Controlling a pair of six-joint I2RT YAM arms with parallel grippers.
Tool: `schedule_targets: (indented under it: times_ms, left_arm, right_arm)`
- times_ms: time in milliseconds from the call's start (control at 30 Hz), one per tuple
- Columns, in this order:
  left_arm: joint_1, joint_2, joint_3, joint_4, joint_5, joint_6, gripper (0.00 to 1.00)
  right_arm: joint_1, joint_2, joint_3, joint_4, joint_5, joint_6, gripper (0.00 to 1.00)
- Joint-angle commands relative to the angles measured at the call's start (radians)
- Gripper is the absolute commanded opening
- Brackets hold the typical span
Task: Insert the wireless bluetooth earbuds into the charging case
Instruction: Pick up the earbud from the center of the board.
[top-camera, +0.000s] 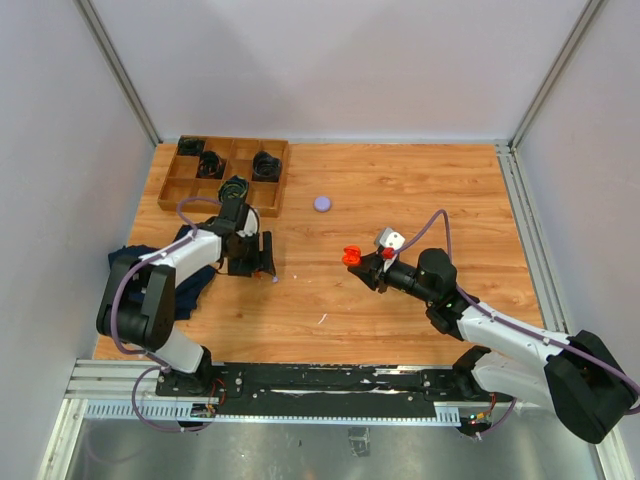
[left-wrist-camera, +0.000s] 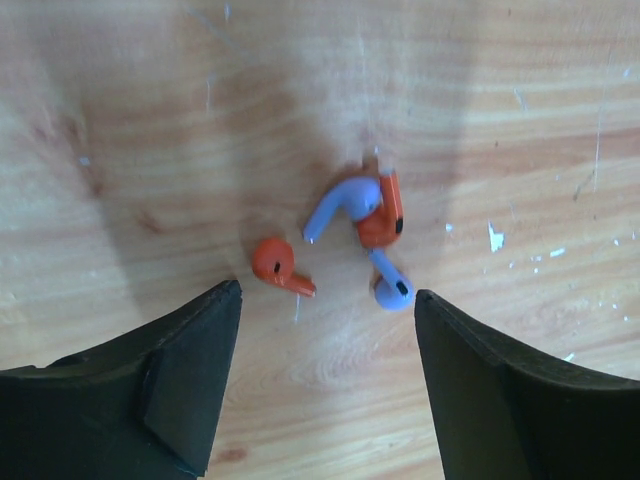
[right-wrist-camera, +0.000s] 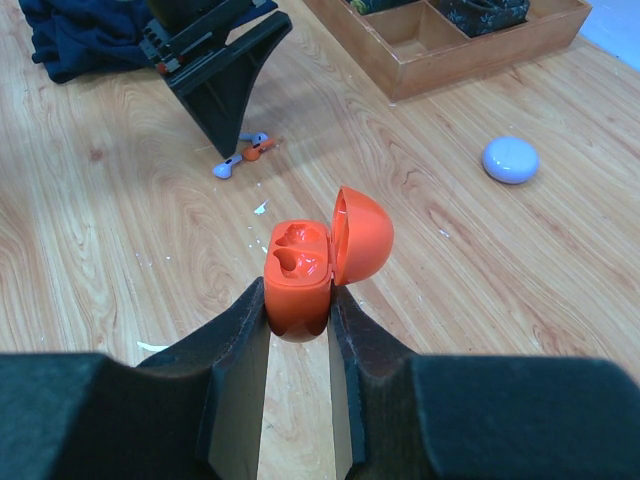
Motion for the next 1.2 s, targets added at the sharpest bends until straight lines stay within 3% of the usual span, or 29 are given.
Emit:
schedule_targets:
  times_ms: [0, 300, 800, 1167]
  left_arm:
    - [0.003, -0.077, -0.033, -0.034, 0.029, -0.045, 0.74]
    - [0.002, -0.105, -0.019, -0.052, -0.129, -0.123, 0.6]
    - [-0.062, 0.008, 0.038, -0.054, -0.284, -0.165, 0.39]
    - [-0.09, 0.069, 0.063, -0.058, -0.3, -0.156, 0.35]
  right_arm:
    - [-0.01, -0.003, 0.009, -0.001, 0.009, -0.021, 0.1]
    - [-0.01, -0.009, 0.009, -0.007, 0.014, -0.023, 0.1]
    - [-0.011, 0.0, 0.011, -0.005, 0.013, -0.024, 0.1]
    - [-0.01, 0.0, 0.012, -0.008, 0.018, -0.027, 0.1]
